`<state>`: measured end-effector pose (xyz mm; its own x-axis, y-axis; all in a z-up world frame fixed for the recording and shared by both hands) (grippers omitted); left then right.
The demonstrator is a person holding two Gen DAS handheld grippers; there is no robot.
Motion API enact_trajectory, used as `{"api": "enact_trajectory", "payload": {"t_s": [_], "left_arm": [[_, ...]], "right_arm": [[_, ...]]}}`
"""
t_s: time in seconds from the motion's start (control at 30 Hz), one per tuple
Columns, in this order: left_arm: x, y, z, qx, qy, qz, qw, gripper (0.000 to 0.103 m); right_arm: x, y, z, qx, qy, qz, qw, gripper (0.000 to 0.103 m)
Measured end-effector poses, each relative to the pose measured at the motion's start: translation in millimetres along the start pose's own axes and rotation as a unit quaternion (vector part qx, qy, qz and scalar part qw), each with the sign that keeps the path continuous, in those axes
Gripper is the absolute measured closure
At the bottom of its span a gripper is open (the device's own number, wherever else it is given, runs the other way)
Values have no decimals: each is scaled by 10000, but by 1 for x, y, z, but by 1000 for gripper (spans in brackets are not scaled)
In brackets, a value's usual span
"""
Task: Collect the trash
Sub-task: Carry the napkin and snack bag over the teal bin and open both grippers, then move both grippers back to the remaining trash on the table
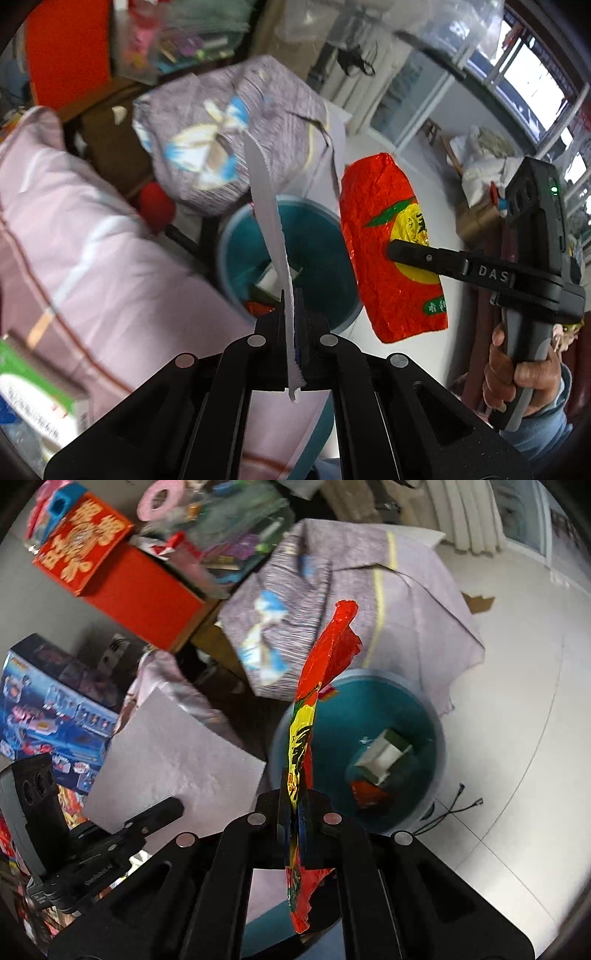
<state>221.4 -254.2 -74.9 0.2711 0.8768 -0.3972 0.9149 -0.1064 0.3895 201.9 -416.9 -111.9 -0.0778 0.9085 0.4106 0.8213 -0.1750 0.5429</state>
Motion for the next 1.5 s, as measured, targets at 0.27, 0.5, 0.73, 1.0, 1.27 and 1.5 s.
{"api": "enact_trajectory", "payload": {"t_s": [0.27,0.5,0.73,1.0,1.27,1.5], "left_arm": [[-11,10,60,478,47,46,9988,100],[-1,17,78,425,216,-114,9988,43],[8,15,64,268,320,-147,9990,16],[25,3,47,260,322,-320,9986,11],[40,-5,35,259,290,-508,9980,9],[43,-12,20,163,271,-536,9981,8]], "right_arm": [[-27,-3,21,294,-40,259,9992,100],[-38,0,29,410,-111,300,9986,100],[-39,0,41,526,-79,324,9981,100],[-27,-1,57,700,-51,259,9972,86],[-21,-1,57,747,-314,286,9963,33],[-18,-9,53,913,-568,356,9936,26]]}}
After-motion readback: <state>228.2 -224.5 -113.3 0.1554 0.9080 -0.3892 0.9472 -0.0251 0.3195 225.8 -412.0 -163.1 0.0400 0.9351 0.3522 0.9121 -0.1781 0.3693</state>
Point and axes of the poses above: each gripper's, at about its wrist camera, not at the fingertips, and z roughly the way its jaws point, x to its left, y to its top, the point moved 6 cm from there along z, roughly the way its jaws point, and after that the axes turned 15 degrees about -z, right-handed, at the moved point
